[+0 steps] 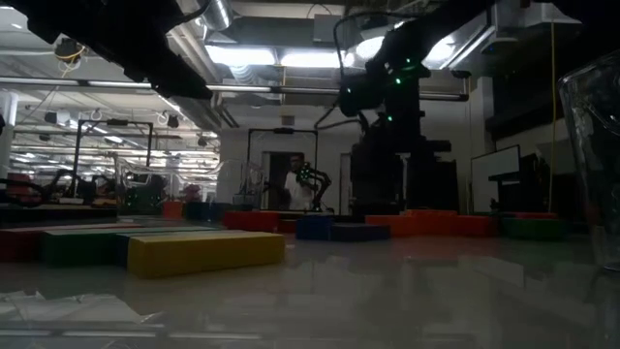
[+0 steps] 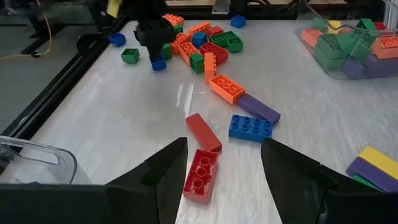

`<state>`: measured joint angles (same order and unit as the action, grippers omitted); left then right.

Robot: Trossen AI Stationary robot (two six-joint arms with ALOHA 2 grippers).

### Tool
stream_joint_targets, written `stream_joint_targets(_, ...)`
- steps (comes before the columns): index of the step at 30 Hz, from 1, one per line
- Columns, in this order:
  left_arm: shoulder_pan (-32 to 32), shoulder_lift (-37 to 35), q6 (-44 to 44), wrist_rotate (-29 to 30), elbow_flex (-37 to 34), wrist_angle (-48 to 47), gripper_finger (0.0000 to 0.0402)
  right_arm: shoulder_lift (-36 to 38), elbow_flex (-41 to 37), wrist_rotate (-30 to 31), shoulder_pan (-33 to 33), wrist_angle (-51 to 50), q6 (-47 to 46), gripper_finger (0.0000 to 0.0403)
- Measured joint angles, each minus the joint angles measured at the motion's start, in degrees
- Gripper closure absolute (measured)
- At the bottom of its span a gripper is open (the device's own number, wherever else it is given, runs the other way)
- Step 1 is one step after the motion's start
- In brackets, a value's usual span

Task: Sort blocks by size
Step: Put the square blue game piece into the top transparent bin

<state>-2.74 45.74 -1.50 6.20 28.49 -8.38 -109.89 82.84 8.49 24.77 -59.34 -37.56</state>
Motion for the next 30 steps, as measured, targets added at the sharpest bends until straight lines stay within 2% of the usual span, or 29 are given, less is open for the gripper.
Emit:
stream_joint_targets(7, 0.0, 0.0, -0.72, 0.0, 0.0, 0.02, 0.0208, -0.03, -5.84, 1.51, 0.04, 3.93, -1.77, 0.0141)
stream_joint_targets(18, 0.0, 0.0, 0.0, 0.02, 0.0, 0.02, 0.0208, -0.02, -9.15, 3.42, 1.37, 7.45, -1.7, 0.0141)
stream_joint_targets(26, 0.0, 0.0, 0.02, 0.02, 0.0, 0.02, 0.0208, -0.01, -11.87, -0.32, 1.66, 13.04, -2.29, 0.0143)
stream_joint_targets(30, 0.01, 0.0, 0.02, 0.02, 0.0, 0.02, 0.0208, 0.04, -12.34, -2.45, 1.69, 14.21, -2.3, 0.0168)
